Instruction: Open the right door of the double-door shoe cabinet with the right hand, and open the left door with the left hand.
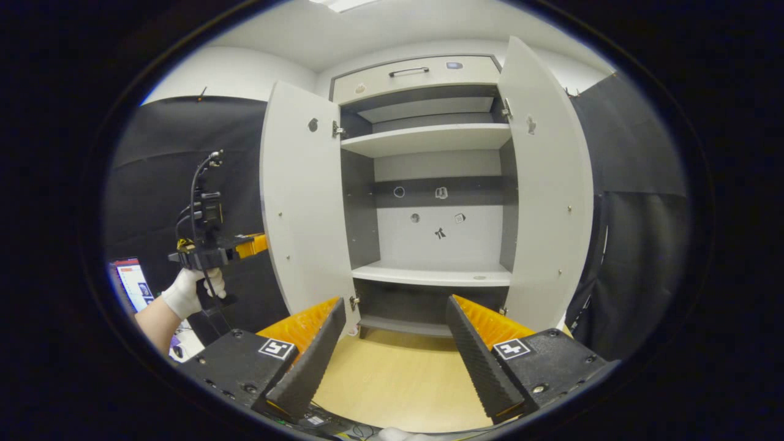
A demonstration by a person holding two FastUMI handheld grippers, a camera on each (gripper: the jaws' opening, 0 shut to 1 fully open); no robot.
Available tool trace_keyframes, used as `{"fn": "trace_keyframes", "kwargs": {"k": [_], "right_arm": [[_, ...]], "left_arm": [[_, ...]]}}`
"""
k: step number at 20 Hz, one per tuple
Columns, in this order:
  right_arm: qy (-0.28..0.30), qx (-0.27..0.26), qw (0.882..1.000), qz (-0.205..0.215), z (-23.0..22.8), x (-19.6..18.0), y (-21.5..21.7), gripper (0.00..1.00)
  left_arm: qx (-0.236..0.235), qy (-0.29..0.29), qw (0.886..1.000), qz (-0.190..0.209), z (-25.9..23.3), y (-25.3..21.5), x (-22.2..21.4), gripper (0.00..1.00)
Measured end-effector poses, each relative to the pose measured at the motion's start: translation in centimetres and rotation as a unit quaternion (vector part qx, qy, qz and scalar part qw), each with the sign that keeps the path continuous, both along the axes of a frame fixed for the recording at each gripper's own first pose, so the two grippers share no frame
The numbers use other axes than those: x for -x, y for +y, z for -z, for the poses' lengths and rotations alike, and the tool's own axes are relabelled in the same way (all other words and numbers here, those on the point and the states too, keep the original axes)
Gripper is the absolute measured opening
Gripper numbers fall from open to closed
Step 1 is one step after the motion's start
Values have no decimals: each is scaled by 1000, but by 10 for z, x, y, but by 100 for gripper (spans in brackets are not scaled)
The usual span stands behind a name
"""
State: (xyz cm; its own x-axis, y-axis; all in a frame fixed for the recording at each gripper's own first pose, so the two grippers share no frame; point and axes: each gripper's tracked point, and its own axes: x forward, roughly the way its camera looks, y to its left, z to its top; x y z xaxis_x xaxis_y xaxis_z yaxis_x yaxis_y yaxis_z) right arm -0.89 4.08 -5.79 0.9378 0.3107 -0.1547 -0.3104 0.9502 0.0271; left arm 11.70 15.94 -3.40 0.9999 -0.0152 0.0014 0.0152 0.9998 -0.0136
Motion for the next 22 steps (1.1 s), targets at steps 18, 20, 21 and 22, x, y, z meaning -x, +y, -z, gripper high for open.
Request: {"fn": "trace_keyframes", "kwargs": {"k": [18, 20, 21, 22], "right_arm": [[-4, -7, 1000, 12, -8, -13, -20, 100], [-7, -5, 1000, 16, -11, -16, -25, 100], [-9, -3, 1000, 17, -13, -16, -27, 100], [-12, -1, 1000, 19, -15, -18, -29, 100]], "left_arm": [[14, 27, 995, -93, 13, 38, 50, 94], [11, 28, 994, -103, 9, 36, 60, 93], [8, 26, 994, -106, 2, 33, 66, 93], [4, 21, 994, -108, -4, 31, 69, 93]]}}
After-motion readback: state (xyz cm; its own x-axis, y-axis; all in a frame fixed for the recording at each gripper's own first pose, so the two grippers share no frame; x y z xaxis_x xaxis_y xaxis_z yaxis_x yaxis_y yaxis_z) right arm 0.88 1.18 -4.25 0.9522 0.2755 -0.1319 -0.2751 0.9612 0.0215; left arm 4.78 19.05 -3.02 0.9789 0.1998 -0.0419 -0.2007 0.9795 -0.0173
